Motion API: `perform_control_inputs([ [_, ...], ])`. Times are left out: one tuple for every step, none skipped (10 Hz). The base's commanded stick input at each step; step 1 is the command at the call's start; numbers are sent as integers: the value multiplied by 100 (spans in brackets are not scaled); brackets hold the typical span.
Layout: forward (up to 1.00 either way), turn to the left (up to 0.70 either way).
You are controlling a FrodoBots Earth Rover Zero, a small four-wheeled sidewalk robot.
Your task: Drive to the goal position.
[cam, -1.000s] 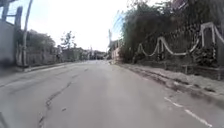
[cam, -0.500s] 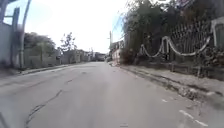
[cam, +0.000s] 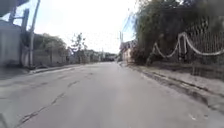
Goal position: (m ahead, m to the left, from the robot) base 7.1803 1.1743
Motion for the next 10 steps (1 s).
perform_control_inputs([
  [85, 0],
  [85, 0],
  [85, 0],
  [85, 0],
  [85, 0],
  [85, 0],
  [85, 0],
  [85, 0],
  [85, 0],
  [85, 0],
])
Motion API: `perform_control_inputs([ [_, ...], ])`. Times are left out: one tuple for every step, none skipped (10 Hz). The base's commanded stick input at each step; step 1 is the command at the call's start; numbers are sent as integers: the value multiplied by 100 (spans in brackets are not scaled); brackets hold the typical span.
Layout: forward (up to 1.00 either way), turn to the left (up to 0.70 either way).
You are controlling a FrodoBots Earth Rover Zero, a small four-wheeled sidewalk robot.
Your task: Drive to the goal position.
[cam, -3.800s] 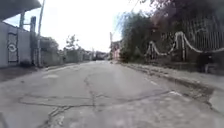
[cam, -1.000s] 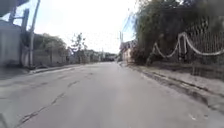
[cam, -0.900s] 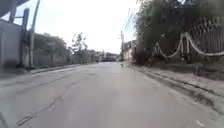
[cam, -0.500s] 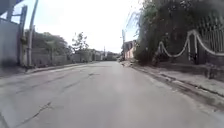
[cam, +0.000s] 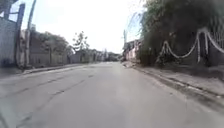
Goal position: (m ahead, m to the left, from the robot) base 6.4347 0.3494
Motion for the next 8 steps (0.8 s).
perform_control_inputs([
  [85, 0],
  [85, 0],
  [85, 0],
  [85, 0],
  [85, 0],
  [85, 0],
  [85, 0],
  [85, 0],
])
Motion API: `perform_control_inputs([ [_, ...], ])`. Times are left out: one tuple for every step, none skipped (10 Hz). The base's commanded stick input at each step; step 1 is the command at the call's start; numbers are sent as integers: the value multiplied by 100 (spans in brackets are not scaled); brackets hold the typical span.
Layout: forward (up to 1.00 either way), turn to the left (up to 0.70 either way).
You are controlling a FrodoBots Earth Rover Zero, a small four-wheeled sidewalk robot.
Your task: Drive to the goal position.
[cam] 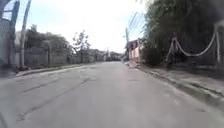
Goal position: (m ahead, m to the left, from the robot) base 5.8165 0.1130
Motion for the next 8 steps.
perform_control_inputs([
  [85, 0],
  [85, 0],
  [85, 0],
  [85, 0],
  [85, 0],
  [85, 0],
  [85, 0],
  [85, 0],
])
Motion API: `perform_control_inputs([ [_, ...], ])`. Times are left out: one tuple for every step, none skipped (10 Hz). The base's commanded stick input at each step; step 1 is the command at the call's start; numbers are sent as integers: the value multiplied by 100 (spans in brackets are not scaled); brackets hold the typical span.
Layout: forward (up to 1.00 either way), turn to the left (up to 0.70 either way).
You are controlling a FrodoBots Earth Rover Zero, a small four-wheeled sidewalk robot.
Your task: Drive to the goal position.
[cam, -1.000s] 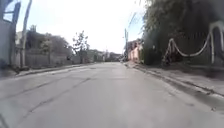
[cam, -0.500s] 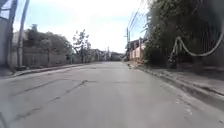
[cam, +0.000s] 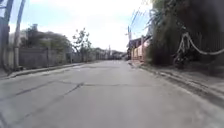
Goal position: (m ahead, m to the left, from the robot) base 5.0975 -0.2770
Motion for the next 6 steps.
perform_control_inputs([
  [85, 0],
  [85, 0],
  [85, 0],
  [85, 0],
  [85, -14],
  [85, -34],
])
